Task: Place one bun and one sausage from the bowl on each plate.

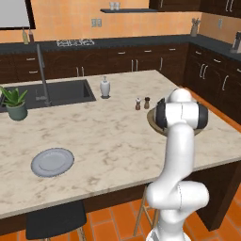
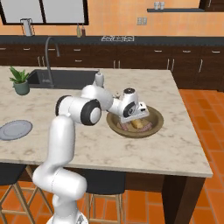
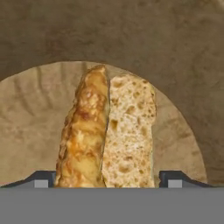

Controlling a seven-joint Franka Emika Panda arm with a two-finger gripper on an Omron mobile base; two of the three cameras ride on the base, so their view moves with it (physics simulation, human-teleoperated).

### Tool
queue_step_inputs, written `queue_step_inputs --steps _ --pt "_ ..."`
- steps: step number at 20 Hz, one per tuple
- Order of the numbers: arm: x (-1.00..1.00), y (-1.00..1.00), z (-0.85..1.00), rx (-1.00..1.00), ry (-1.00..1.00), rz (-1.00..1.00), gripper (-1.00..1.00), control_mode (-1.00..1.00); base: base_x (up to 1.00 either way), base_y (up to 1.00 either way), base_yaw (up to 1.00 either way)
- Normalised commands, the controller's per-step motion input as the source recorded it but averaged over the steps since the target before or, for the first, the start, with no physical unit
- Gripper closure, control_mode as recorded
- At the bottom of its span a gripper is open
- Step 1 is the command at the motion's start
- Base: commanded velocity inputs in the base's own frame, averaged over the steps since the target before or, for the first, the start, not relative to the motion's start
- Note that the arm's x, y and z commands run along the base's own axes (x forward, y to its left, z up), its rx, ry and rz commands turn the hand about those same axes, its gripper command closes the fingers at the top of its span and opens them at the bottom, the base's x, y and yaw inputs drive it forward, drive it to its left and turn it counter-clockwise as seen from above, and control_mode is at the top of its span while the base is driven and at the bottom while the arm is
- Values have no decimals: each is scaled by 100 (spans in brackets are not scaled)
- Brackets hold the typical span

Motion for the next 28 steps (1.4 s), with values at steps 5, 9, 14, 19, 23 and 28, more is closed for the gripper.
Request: queue_step_inputs --steps 5,9,14,19,23,28 --pt "-66 10 78 0 -16 0 100 -100 0 0 0" --pt "-66 56 85 0 -6 0 100 -100 0 0 0" --pt "-74 77 72 0 0 0 100 -100 0 0 0" --pt "-75 99 44 0 0 1 100 -100 0 0 0" --pt "-65 98 1 14 0 14 100 -100 0 0 0" --pt "-41 100 0 14 0 17 100 -100 0 0 0"
